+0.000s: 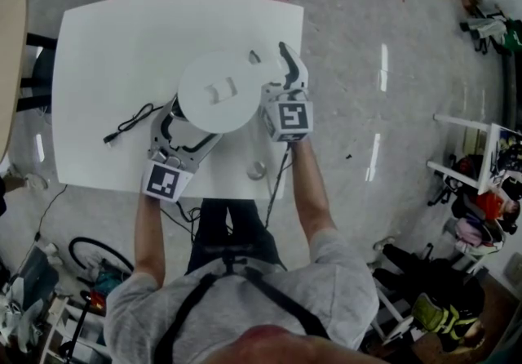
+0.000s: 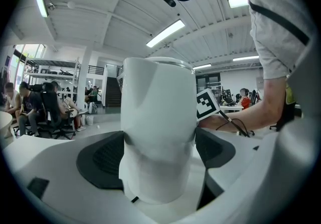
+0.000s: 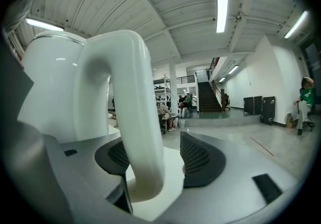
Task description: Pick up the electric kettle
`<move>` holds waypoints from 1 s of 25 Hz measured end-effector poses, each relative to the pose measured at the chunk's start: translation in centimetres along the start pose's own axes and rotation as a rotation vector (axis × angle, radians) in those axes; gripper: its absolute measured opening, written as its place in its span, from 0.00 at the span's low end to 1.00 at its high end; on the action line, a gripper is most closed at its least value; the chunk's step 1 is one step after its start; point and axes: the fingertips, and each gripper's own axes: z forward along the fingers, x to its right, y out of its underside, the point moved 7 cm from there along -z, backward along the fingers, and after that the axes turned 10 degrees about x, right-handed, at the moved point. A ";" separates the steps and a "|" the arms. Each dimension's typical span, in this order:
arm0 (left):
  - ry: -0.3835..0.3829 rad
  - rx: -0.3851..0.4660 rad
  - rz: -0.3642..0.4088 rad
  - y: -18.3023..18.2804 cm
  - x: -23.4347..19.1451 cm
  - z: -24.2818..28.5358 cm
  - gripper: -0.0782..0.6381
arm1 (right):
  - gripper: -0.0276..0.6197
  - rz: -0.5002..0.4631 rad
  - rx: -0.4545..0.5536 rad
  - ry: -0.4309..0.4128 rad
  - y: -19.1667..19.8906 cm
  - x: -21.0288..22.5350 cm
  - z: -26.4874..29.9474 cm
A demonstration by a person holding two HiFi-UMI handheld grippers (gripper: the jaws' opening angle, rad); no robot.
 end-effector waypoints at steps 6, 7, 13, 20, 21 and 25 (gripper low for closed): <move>-0.002 0.005 -0.013 -0.1 0.0 0.1 0.72 | 0.44 -0.002 0.000 -0.016 0.2 0.2 0.6; -0.003 0.012 -0.015 -0.2 -0.2 0.1 0.72 | 0.44 -0.007 0.005 -0.021 0.2 0.1 0.8; 0.005 -0.010 -0.001 0.1 -0.2 -0.1 0.72 | 0.44 -0.021 0.011 -0.028 0.2 0.1 1.3; -0.007 0.004 -0.016 0.0 -0.3 0.0 0.72 | 0.29 -0.010 0.006 -0.049 0.3 -0.1 1.5; -0.003 -0.003 -0.010 0.1 -0.3 0.0 0.72 | 0.27 -0.009 0.008 -0.056 0.3 -0.1 1.5; 0.002 -0.009 0.003 0.1 -0.4 -0.1 0.72 | 0.17 -0.006 0.017 -0.069 0.3 -0.5 1.7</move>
